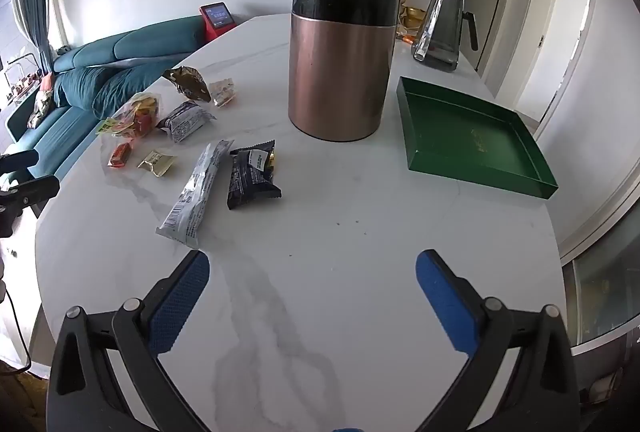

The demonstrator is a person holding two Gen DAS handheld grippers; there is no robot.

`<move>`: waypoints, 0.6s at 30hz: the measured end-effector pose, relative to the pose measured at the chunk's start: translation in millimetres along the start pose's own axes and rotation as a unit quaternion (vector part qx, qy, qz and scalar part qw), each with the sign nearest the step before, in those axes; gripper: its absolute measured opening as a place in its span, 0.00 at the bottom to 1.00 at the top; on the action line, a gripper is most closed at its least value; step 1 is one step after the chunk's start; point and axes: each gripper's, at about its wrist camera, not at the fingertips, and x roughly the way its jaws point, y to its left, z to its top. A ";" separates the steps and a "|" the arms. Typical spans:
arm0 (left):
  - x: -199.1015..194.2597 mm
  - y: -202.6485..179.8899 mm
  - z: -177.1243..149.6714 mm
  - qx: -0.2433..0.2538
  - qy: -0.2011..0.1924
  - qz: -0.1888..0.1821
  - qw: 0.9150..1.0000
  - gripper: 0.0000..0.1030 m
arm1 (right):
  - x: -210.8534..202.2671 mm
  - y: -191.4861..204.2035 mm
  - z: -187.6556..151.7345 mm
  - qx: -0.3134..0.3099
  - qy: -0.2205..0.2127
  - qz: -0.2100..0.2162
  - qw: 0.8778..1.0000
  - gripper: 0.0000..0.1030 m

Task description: Organize snacks

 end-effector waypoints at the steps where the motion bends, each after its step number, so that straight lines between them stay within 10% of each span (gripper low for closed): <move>1: -0.1 -0.2 -0.1 0.001 0.000 0.000 1.000 0.99 | 0.9 0.1 0.3 0.000 0.000 0.000 1.000 1.00; 18: 5.3 7.3 0.0 -0.002 0.008 0.011 1.000 0.99 | 7.0 0.7 4.9 0.000 0.004 0.000 1.000 1.00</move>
